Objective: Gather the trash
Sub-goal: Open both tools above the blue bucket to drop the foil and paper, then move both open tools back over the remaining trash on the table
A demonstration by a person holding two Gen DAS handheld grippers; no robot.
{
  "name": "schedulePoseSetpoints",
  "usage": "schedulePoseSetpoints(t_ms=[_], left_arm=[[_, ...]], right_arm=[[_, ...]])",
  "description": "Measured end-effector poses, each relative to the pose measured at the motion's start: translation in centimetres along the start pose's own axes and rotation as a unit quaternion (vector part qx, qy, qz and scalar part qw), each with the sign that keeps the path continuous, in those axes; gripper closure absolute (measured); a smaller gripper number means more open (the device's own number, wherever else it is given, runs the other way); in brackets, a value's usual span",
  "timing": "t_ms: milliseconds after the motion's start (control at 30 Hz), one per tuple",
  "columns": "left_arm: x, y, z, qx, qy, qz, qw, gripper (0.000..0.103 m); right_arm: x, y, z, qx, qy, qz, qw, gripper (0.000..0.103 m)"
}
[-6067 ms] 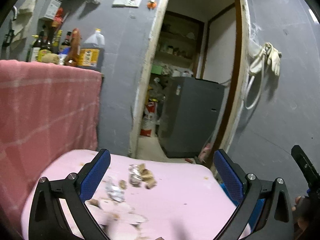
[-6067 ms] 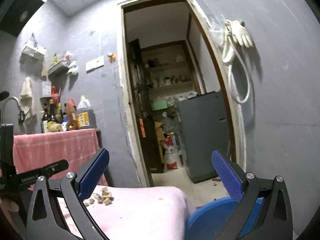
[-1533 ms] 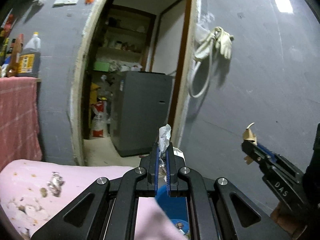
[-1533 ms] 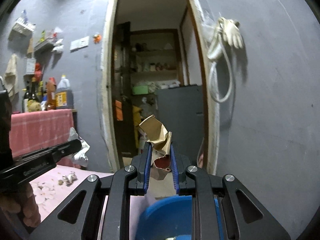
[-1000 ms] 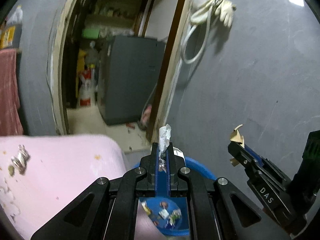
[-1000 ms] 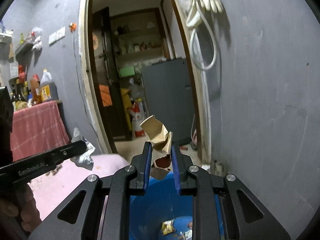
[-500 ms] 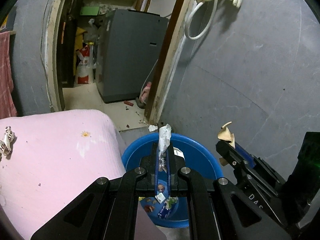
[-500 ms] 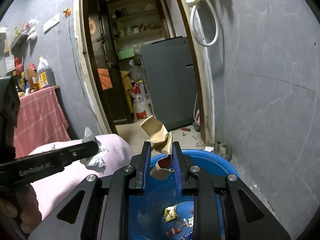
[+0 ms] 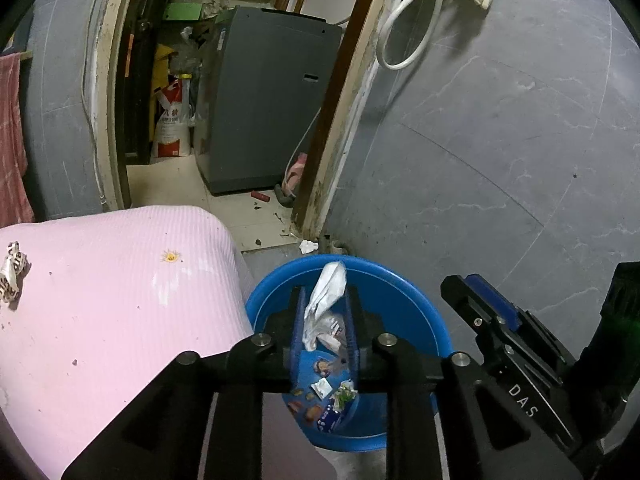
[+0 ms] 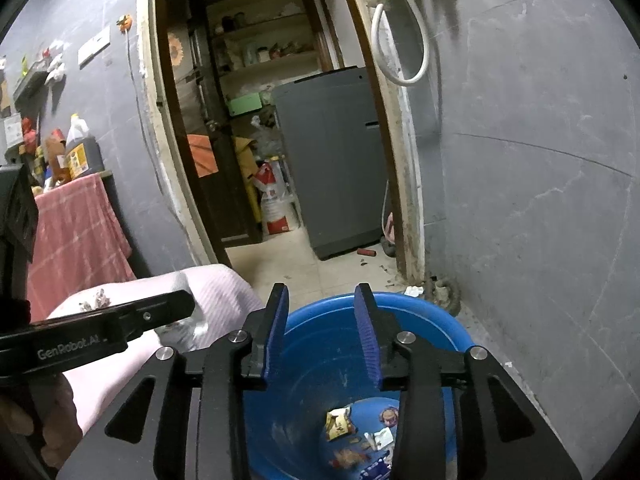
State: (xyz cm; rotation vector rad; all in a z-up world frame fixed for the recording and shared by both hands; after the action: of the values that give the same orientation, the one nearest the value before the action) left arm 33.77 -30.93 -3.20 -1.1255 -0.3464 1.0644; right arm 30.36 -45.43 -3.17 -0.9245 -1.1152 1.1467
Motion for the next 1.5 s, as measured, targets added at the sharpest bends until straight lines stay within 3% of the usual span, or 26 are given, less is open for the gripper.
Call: schedulePoseSetpoints(t_ms=[233, 400, 467, 533, 700, 767, 833, 933, 1500], left_arm=[[0.6, -0.3, 0.2, -0.008, -0.002, 0.009, 0.9999, 0.076], [1.4, -0.8, 1.0, -0.026, -0.009, 0.016, 0.9995, 0.062], [1.7, -1.1, 1.5, -0.038, -0.016, 0.018, 0.999, 0.054], [2.1, -1.5, 2.2, -0.053, -0.027, 0.02, 0.998, 0.047], [3.4, -2.6, 4.7, -0.103, -0.057, 0.019, 0.9929, 0.021], [3.8, -3.0, 5.7, -0.122, -0.067, 0.018, 0.9901, 0.019], [4.2, -3.5, 6.6, -0.136, -0.08, 0.009, 0.9874, 0.018], [4.9, -4.0, 8.4, -0.163, -0.097, 0.001, 0.9818, 0.004], [11.0, -4.7, 17.5, -0.232, -0.152, -0.005, 0.9609, 0.003]], right_arm=[[-0.2, -0.1, 0.2, -0.009, 0.004, -0.002, 1.0, 0.057], [-0.2, -0.4, 0.5, -0.022, 0.005, -0.003, 1.0, 0.048], [-0.3, -0.6, 0.7, -0.03, 0.005, -0.004, 1.0, 0.042], [-0.3, -0.9, 1.1, -0.043, 0.004, -0.007, 0.999, 0.028], [0.2, -1.7, 1.8, -0.069, -0.006, -0.015, 0.997, 0.017], [0.5, -2.0, 2.1, -0.08, -0.011, -0.017, 0.997, 0.012], [0.9, -2.4, 2.4, -0.094, -0.013, -0.016, 0.995, 0.0], [1.5, -3.1, 3.1, -0.117, -0.018, -0.015, 0.993, 0.0], [9.6, -5.6, 5.5, -0.192, -0.079, 0.023, 0.978, 0.0]])
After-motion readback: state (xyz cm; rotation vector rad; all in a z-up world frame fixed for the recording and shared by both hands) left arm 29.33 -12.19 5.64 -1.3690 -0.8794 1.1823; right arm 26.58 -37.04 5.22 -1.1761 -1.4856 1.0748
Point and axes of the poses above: each gripper's, at about its wrist camera, not at the fingertips, and z roughly against the way its jaws point, x to its left, y to its underside, the point moved 4 cm from there along -z, roughly the way its jaws point, and after that the axes turned 11 degrees about -x, right-handed, at the moved point
